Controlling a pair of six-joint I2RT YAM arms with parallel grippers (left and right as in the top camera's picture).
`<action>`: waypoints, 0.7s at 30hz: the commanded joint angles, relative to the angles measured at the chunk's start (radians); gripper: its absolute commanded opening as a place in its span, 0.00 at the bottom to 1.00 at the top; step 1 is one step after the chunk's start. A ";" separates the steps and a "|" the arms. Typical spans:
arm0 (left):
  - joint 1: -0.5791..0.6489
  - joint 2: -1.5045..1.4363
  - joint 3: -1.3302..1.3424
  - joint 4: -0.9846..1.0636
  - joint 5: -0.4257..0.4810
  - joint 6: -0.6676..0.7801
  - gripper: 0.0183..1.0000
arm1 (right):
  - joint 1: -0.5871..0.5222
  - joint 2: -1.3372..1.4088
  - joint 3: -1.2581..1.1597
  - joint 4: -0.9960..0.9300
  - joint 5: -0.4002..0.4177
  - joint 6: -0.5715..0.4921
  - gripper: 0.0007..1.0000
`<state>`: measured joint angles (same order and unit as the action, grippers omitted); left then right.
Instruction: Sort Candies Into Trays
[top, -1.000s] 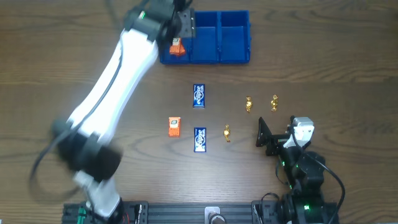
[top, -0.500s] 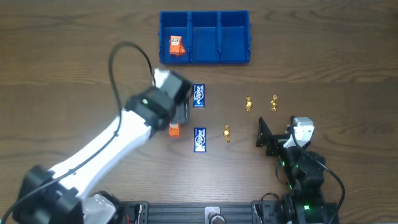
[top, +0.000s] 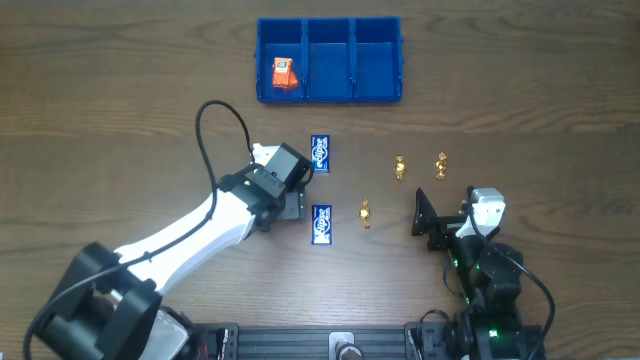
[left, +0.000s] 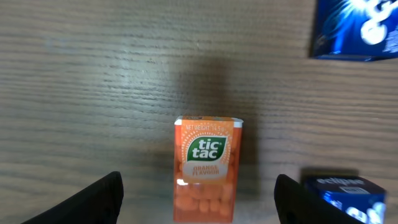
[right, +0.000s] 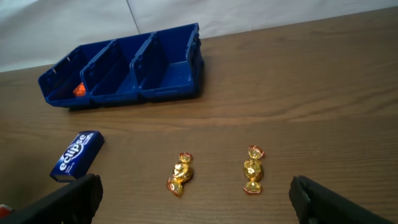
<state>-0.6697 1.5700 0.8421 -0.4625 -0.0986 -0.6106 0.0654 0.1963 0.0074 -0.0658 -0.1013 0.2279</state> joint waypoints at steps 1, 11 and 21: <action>0.000 0.061 0.001 0.030 0.014 -0.019 0.79 | 0.006 -0.003 0.000 -0.008 -0.005 0.008 1.00; 0.000 0.108 0.001 0.037 0.014 -0.034 0.71 | 0.006 -0.003 0.000 -0.008 -0.005 0.008 1.00; 0.000 0.139 0.001 0.049 0.014 -0.042 0.61 | 0.006 -0.003 0.000 -0.008 -0.005 0.008 1.00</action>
<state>-0.6697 1.6798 0.8421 -0.4145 -0.0845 -0.6327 0.0654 0.1963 0.0074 -0.0662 -0.1013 0.2283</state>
